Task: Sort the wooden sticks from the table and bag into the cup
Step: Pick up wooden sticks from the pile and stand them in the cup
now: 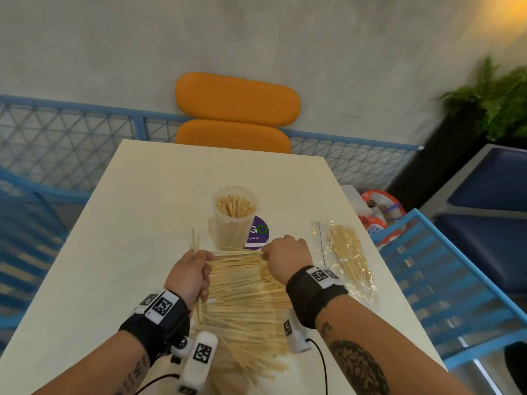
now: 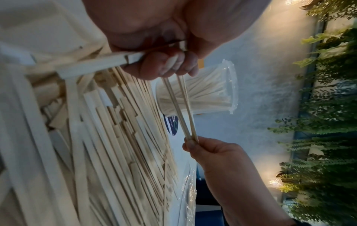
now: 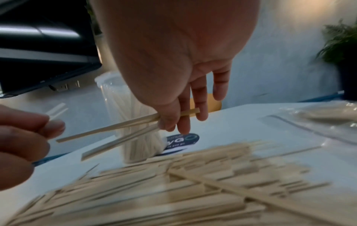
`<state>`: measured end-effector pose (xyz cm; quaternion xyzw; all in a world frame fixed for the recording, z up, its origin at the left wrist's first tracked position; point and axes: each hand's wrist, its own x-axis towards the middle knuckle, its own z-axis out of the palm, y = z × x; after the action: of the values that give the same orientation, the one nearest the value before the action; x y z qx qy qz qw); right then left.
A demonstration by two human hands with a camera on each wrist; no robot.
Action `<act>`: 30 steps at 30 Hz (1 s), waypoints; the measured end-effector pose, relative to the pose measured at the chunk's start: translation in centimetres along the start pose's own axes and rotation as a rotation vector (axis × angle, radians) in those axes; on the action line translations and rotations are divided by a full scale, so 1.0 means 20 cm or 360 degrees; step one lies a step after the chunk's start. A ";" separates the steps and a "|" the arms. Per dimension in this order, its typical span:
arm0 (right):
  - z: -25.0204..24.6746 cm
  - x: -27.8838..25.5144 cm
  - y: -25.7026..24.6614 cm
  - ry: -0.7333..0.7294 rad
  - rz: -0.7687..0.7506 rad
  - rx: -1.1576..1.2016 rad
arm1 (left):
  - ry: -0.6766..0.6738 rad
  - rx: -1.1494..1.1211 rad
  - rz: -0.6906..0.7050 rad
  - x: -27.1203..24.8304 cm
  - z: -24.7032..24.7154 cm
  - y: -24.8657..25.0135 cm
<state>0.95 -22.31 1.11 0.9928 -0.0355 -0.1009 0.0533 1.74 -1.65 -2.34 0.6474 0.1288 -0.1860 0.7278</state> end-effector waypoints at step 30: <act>-0.10 -0.43 -0.02 -0.0556 0.0170 0.2097 | -0.0222 -0.0222 0.0259 -0.16 0.44 0.20</act>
<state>-6.97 -21.04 4.62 0.7842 -0.1465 -0.2141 -0.5637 0.22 -9.71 3.78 0.5891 0.0374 -0.1615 0.7909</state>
